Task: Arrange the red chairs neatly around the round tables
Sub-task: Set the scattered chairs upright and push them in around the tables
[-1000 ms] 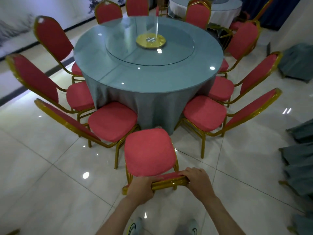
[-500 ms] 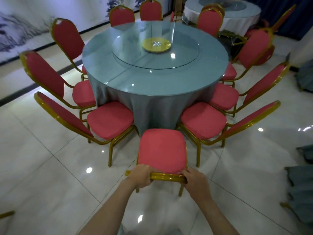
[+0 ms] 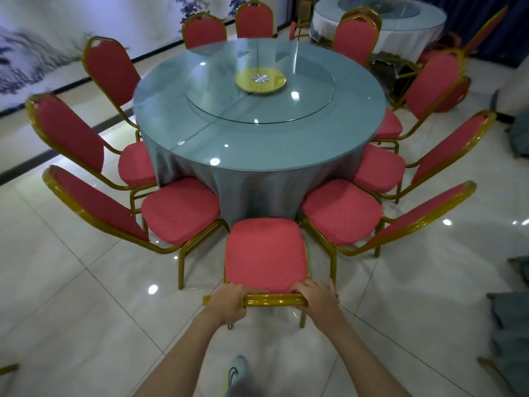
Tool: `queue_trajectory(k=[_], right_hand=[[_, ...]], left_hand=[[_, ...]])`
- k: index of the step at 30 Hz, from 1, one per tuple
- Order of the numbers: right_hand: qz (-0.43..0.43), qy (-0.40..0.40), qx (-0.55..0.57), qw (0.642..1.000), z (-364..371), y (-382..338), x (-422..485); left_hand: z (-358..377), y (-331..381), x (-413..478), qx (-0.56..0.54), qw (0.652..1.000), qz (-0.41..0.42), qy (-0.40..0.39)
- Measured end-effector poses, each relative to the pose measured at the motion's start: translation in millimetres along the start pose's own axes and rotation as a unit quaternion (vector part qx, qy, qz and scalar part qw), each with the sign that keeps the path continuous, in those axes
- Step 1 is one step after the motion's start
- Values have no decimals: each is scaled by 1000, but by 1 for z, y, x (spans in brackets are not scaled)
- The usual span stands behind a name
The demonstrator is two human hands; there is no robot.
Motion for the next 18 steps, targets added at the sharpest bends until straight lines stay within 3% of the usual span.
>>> queue_trajectory(k=[7,18], right_hand=[[26,-30,40,998,-16,-15,45],[51,-2,-2,999,-33,-8,94]], left_hand=[[-3,-57,30,-6,997,-65,-42],[-38,-55,66,-32,999,8,4]])
Point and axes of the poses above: each hand's wrist, its own x-axis towards the middle knuckle, its own z-axis out of the palm, y = z × x, the point moved 4 cm from there along x, towards the middle knuckle, and after that the axes turned 15 degrees about z, right-handed, at the moved point
